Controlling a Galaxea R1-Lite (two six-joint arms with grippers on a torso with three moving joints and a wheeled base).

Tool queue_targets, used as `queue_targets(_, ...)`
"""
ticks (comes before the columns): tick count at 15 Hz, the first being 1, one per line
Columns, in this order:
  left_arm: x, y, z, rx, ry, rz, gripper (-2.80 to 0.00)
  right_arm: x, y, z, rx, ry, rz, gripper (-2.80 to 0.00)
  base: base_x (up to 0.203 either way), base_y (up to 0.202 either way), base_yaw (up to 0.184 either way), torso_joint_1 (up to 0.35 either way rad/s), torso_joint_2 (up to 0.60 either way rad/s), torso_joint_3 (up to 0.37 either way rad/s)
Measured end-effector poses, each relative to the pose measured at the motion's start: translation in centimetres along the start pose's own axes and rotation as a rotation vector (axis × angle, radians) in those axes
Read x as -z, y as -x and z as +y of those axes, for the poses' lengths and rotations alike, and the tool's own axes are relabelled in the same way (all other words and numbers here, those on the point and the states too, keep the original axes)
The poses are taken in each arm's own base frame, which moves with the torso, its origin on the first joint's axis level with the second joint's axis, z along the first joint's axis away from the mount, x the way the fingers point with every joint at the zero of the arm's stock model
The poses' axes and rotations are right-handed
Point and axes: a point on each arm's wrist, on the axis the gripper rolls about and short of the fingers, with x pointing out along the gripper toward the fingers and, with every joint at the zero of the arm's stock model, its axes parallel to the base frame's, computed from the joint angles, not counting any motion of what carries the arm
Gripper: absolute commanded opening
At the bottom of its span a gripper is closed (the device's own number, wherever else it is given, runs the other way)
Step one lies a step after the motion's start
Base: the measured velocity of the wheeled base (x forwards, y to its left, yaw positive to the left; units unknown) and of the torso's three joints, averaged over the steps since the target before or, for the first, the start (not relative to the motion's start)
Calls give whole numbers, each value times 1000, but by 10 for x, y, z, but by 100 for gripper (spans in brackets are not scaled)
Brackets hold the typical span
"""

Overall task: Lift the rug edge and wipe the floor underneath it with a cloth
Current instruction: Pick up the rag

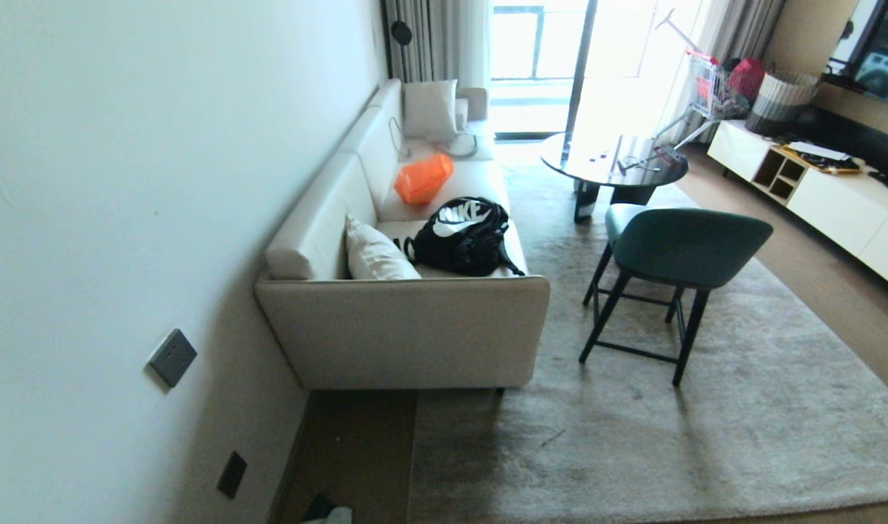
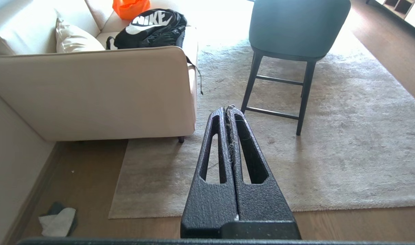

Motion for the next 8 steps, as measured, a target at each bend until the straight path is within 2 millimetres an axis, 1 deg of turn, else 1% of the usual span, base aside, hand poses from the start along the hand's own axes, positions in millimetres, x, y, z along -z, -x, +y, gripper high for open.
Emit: queue_targets(8,0,0,0,0,0,0,-280,0,0,0,0,-5,0,-280,0,0,0,0,0,0)
